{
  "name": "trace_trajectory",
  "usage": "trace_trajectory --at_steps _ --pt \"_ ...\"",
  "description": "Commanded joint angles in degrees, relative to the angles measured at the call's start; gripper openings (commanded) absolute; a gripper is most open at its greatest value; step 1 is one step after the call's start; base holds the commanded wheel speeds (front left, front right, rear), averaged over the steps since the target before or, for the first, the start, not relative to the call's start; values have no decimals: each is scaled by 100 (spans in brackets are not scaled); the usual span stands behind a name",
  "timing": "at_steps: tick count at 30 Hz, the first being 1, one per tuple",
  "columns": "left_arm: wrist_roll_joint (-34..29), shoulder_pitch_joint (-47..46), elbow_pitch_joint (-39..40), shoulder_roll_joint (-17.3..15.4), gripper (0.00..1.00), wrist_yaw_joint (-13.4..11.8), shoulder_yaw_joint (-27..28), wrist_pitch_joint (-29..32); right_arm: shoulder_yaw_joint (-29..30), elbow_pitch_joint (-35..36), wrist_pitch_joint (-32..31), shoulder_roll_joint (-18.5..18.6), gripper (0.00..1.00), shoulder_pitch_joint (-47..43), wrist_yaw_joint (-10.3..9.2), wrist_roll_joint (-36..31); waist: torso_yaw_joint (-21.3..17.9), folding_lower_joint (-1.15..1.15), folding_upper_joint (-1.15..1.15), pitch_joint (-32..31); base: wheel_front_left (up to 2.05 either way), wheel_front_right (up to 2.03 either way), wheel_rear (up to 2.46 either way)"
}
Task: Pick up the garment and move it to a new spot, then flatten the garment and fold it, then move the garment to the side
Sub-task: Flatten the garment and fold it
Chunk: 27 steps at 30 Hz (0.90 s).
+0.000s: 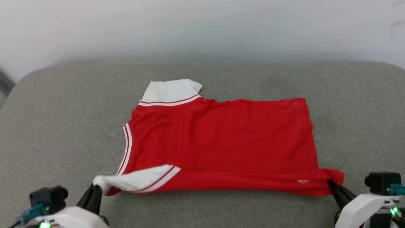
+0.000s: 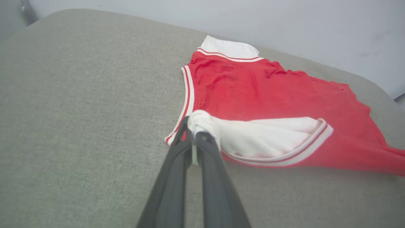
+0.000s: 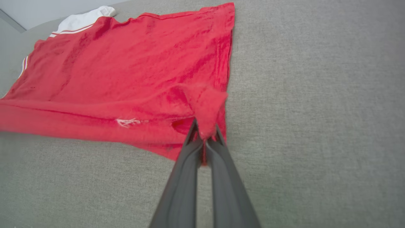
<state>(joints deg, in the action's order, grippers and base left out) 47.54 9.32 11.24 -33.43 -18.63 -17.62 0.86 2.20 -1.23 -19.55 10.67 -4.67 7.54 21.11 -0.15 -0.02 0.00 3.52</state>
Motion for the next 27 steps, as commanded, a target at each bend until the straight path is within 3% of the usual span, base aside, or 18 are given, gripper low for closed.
trace_trajectory --at_steps 1,7,16,17,18,19,20,21,22,23,27 --pt "-52 -239 -38 4 0 58 -14 24 6 51 -44 -19 0 145 -10 -92 -1 2 0 107 0 0 0" --pt "-260 -1290 -705 131 0 453 -307 61 -277 -234 -283 106 0 860 -9 -306 -36 2 0 534 0 0 0" --pt "-303 -2219 -1919 465 0 910 -543 -39 -521 -990 51 275 0 1564 -7 -321 -15 2 0 1004 0 0 0" --pt "-257 -2291 -2068 520 0 975 -557 -50 -561 -1107 106 289 11 1621 -7 -337 -12 2 0 1037 0 0 0" --pt "-242 -2353 -2211 549 0 1024 -586 -25 -587 -1210 175 303 35 1687 -7 -356 -7 2 0 1078 0 0 0" --pt "-224 -2411 -2343 583 0 1080 -620 -12 -623 -1329 247 301 46 1755 -7 -356 -7 2 0 1108 0 0 0" --pt "-174 -2463 -2490 637 0 1130 -635 10 -677 -1453 294 305 76 1795 -7 -352 -7 2 0 1128 0 0 0" --pt "-145 -2501 -2619 674 40 1174 -660 41 -723 -1558 364 320 100 1837 -7 -352 -7 2 0 1143 0 0 0" --pt "-132 -2545 -2741 698 76 1218 -677 42 -760 -1661 438 335 100 1890 -7 -349 -7 2 0 1156 0 0 0" --pt "-126 -2600 -2841 724 100 1258 -689 27 -809 -1764 479 345 100 1914 -7 -341 -6 2 0 1164 0 0 0" --pt "-63 -2673 -3158 784 100 1366 -689 -31 -988 -2016 810 390 100 1972 -7 -268 -13 2 0 1118 0 0 0"
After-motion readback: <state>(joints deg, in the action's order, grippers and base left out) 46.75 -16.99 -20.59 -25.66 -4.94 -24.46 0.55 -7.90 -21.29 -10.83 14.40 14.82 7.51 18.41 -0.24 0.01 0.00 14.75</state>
